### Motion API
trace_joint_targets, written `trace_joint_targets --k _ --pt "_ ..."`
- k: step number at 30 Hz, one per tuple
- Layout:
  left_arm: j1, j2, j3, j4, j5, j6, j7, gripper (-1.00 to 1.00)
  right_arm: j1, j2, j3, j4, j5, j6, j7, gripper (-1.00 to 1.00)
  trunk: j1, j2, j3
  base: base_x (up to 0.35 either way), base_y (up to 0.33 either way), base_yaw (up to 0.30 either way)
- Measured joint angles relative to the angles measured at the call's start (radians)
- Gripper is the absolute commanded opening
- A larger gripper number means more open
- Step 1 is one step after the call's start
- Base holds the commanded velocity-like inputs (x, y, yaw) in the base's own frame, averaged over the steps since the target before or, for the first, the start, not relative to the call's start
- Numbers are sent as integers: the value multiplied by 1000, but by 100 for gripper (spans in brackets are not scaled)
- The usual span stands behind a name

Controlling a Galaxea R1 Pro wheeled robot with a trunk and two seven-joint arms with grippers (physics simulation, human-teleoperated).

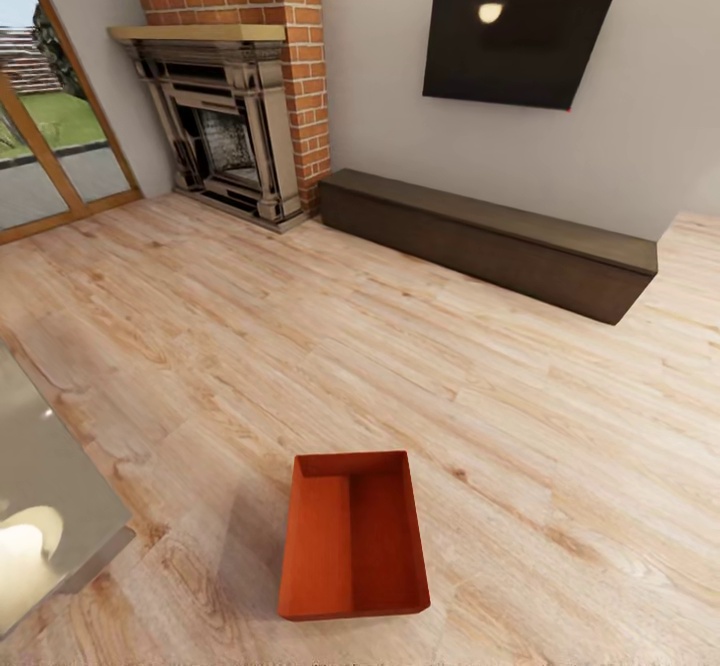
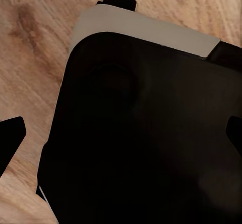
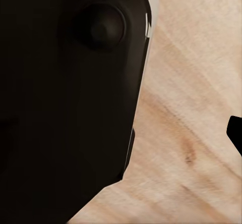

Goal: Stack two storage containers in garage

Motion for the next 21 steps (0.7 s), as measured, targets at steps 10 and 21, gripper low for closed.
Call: trace_joint_targets --k 10,21 --pt "0 0 0 2 3 0 0 100 0 1 0 0 0 0 0 100 0 0 -16 0 0 0" --pt "0 0 0 2 3 0 0 100 0 1 0 0 0 0 0 100 0 0 -34 0 0 0"
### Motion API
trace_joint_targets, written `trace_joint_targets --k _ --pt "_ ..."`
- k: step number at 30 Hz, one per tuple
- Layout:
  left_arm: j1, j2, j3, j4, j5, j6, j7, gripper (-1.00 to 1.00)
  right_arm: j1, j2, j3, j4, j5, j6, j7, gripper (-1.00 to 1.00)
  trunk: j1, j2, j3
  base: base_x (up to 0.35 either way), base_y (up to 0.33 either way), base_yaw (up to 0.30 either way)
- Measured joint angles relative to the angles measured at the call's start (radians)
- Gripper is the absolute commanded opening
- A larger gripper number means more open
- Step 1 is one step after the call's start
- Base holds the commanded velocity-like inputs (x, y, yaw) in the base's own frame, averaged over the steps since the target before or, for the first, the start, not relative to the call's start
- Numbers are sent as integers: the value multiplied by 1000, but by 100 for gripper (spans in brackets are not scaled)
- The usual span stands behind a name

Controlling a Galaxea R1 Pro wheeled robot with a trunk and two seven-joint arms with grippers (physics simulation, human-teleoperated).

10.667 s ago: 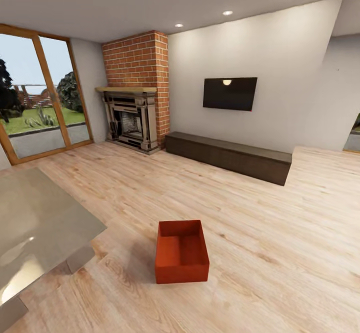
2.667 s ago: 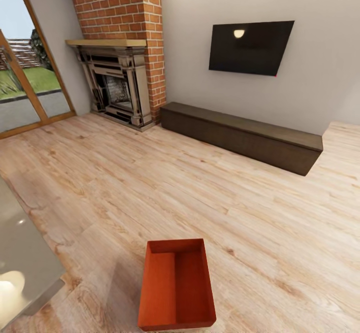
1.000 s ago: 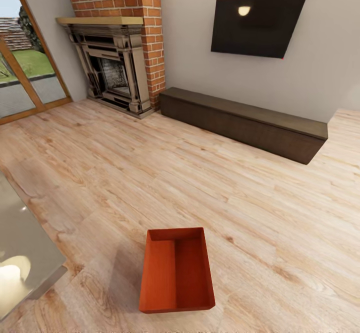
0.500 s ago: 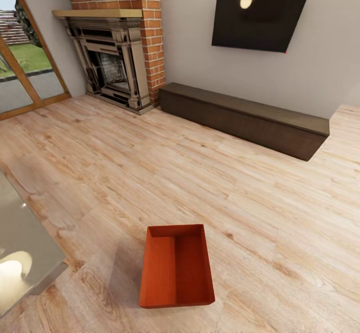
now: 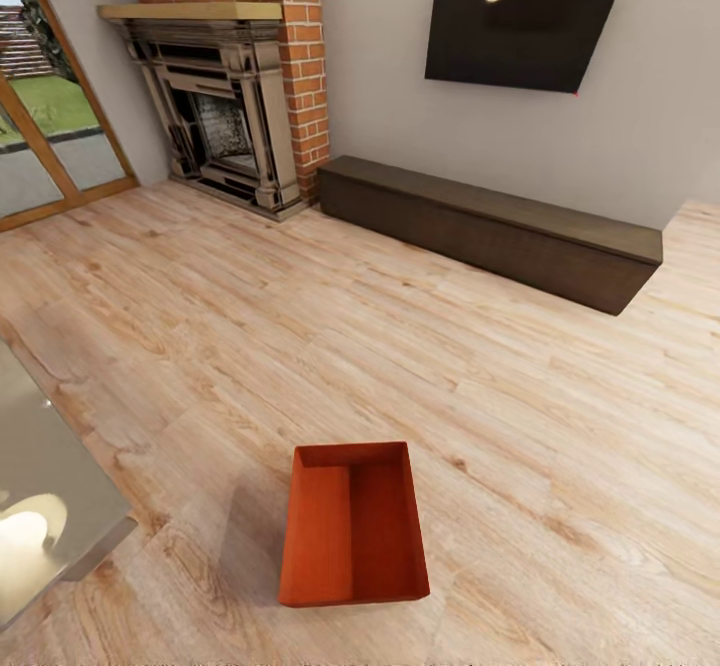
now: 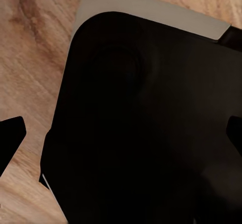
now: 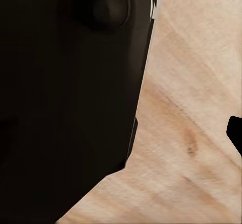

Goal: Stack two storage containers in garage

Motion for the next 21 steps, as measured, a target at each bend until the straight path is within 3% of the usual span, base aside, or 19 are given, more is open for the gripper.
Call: trace_joint_targets --k 21 --pt "0 0 0 0 0 0 1 100 0 1 0 0 0 0 1 100 0 0 -34 0 0 0"
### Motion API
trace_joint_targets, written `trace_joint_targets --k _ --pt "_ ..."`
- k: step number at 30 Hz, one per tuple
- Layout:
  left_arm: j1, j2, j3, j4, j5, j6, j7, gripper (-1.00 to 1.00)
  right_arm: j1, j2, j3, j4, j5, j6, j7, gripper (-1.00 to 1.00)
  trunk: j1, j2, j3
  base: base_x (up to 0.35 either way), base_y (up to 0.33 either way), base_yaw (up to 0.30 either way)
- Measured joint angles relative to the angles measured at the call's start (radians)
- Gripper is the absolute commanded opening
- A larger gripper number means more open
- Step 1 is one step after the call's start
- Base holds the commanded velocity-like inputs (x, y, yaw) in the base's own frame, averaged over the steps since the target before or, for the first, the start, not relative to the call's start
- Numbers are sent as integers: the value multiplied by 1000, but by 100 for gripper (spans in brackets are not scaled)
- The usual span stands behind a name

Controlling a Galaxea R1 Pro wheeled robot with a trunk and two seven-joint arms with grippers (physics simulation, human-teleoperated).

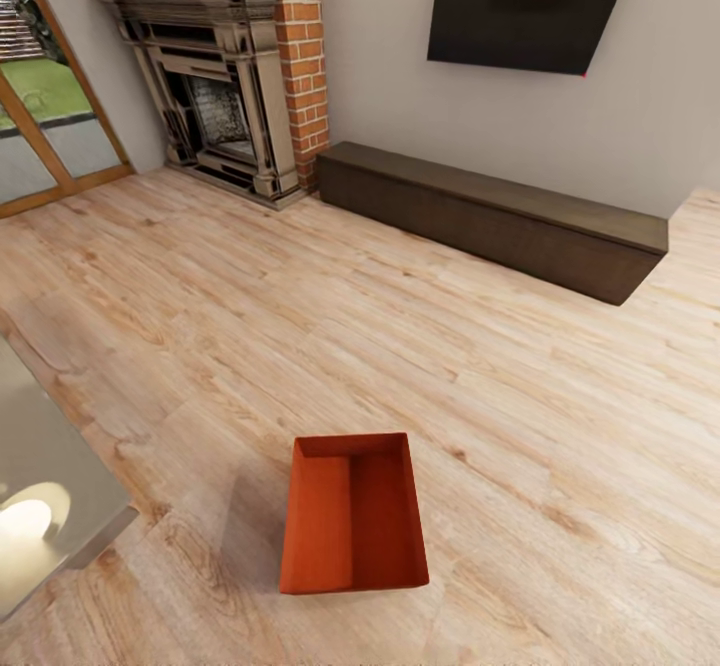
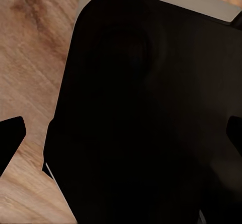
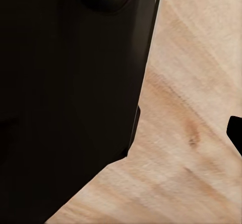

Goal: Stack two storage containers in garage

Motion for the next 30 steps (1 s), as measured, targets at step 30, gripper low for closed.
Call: trace_joint_targets --k 30 --pt "0 0 0 0 0 0 0 100 0 0 1 0 0 3 1 100 0 0 -41 0 0 0"
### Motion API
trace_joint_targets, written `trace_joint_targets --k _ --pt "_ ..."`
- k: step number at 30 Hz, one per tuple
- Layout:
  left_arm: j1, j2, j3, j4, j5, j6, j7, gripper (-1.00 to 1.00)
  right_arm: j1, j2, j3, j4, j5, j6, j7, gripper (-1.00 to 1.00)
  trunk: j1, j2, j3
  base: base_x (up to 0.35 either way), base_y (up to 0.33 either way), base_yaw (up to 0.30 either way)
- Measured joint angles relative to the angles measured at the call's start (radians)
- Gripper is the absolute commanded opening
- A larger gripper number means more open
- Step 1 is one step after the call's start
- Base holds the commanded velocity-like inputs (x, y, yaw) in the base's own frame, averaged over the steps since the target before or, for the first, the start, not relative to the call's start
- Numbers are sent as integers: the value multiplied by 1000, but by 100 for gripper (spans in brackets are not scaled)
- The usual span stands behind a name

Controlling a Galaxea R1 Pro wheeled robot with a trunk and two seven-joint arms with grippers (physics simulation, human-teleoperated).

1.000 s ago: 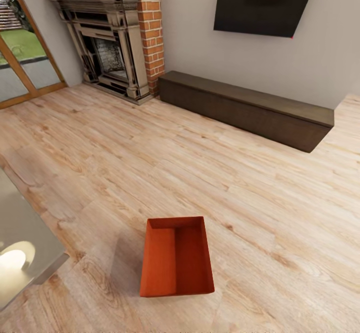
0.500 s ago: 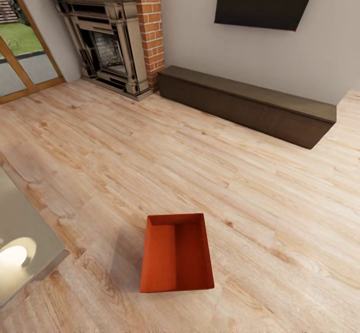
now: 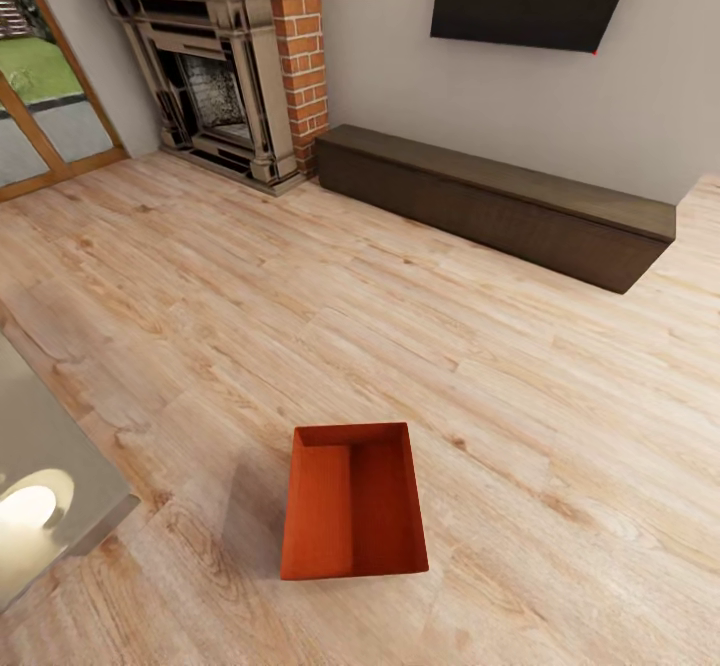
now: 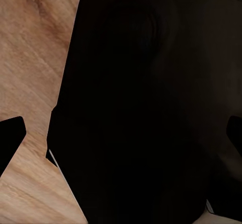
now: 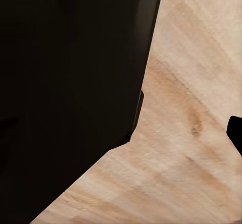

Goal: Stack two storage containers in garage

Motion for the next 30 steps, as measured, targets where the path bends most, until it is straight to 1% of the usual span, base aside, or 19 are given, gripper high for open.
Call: trace_joint_targets --k 5,12,30 --pt "0 0 0 0 0 0 0 100 0 0 0 0 0 0 0 100 0 0 0 0 11 0" --pt "0 0 0 0 0 0 0 100 0 0 0 0 0 0 0 100 0 0 0 0 114 0" --pt "0 -1 0 0 0 0 0 100 0 2 0 0 1 3 13 100 0 0 0 0 3 0"
